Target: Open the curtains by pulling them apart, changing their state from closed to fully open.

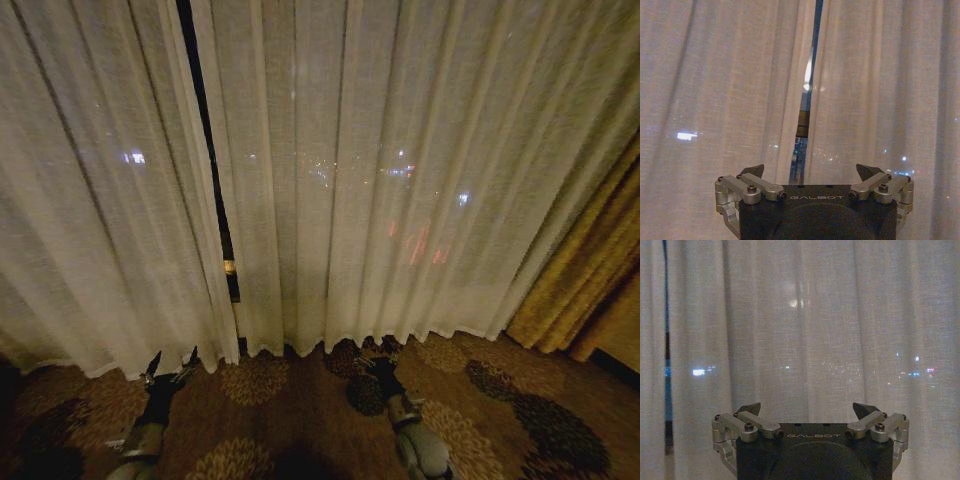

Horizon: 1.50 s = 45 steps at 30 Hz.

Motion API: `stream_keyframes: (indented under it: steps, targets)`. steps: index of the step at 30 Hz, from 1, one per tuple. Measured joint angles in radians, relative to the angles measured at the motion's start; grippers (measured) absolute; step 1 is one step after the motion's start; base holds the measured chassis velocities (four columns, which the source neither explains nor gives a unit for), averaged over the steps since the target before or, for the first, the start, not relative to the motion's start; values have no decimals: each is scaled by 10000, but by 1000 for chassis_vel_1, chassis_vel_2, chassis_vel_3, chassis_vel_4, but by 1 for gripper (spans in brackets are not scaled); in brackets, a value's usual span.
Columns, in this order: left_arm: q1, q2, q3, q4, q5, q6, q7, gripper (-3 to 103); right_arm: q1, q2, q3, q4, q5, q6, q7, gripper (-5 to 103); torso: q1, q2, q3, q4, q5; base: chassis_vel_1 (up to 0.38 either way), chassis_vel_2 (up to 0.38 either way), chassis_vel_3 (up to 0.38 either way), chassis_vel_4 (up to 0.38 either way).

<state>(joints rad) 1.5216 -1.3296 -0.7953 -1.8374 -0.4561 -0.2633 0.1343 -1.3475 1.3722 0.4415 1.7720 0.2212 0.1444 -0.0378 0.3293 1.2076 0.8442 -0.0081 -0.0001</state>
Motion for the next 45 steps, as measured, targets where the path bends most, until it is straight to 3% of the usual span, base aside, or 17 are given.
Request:
stream_keyframes:
  steps: [23, 32, 38, 45]
  targets:
    - [0, 0, -1, 1, 0, 1, 0, 100, 41, 93, -95, -127, 31, 214, -58, 100, 3, -2, 2, 2, 0, -329, 333, 335, -341]
    - [-4, 0, 0, 0, 0, 0, 0, 100, 277, 77, -151, -218, -198, 674, 76, 100, 14, -7, 5, 0, -1, -324, 315, 331, -337]
    - [-3, 0, 0, 0, 0, 0, 0, 100, 433, 18, -310, -240, -773, 535, 174, 100, 13, -8, 5, 2, -2, -52, 80, 48, -73]
    - [5, 0, -2, 0, 0, 1, 0, 100, 1417, -195, -836, -1070, -557, 424, 532, 100, -16, 7, -4, -1, 3, 37, -39, -57, 49]
